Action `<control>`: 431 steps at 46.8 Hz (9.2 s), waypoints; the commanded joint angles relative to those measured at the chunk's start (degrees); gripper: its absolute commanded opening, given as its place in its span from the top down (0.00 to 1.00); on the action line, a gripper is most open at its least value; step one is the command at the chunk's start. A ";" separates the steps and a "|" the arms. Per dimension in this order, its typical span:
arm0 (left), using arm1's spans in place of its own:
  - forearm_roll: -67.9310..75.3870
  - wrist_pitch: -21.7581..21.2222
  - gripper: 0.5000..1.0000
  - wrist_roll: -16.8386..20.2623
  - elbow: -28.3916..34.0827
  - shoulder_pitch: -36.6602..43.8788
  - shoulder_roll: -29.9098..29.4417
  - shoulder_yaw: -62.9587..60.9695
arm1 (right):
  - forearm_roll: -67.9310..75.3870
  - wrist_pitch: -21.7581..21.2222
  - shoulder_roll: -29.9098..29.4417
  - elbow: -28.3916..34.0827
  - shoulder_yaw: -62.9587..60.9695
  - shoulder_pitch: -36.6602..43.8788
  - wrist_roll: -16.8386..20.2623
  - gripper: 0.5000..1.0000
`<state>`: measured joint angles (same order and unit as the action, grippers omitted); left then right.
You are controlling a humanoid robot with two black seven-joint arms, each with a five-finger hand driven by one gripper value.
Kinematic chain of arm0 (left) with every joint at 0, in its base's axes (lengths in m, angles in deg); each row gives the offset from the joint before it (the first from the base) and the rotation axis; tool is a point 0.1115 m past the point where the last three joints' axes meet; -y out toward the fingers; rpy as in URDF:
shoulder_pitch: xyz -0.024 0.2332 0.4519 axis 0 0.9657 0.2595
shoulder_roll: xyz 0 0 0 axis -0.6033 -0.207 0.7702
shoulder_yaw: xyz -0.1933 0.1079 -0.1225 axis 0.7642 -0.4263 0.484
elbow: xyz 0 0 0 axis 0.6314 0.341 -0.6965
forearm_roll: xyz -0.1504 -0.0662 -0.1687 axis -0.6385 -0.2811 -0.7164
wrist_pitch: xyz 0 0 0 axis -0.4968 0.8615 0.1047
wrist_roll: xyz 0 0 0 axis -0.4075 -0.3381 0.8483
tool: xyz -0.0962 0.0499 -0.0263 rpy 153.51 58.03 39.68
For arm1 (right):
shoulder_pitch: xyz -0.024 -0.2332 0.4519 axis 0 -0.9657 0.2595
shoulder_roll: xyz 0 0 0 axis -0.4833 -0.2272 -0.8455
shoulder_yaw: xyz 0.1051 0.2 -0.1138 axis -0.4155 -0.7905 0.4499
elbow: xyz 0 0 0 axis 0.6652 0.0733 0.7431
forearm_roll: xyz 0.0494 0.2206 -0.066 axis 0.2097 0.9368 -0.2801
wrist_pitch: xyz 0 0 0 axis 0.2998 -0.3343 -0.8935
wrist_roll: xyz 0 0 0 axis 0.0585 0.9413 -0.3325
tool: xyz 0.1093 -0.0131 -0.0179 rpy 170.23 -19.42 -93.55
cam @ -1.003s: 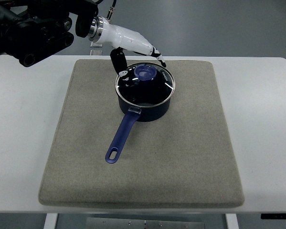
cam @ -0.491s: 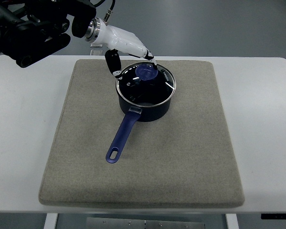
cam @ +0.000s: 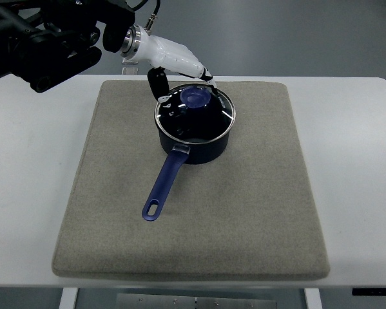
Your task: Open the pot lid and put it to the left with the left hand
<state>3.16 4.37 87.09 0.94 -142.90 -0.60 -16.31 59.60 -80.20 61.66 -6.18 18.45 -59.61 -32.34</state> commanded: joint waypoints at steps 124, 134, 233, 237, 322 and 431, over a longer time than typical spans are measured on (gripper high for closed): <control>0.06 -2.73 1.00 0.01 1.76 1.67 1.58 -0.25 | -0.01 0.00 0.00 0.01 -0.04 0.01 -0.06 0.17; 0.06 -2.73 1.00 0.01 1.76 1.50 1.58 -0.34 | -0.01 0.00 0.00 0.01 -0.04 0.01 -0.06 0.17; -0.99 -6.77 1.00 0.01 -13.18 6.50 -22.76 -5.53 | -0.01 0.00 0.00 0.01 -0.04 0.01 0.03 0.17; -0.91 -8.53 1.00 0.01 -13.18 7.73 -22.85 -5.53 | -0.01 0.00 0.00 0.01 -0.04 0.01 0.03 0.17; -7.50 -18.55 0.52 0.01 -11.16 16.61 -22.76 -5.88 | 0.07 0.00 0.00 0.01 -0.04 0.01 0.03 0.17; -74.21 -18.99 0.21 -0.28 26.99 28.21 5.54 23.39 | -0.01 0.00 0.00 0.01 -0.04 0.01 -0.06 0.17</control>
<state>-70.46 -14.73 86.91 27.76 -114.91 4.62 7.00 59.61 -80.20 61.66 -6.18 18.44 -59.61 -32.36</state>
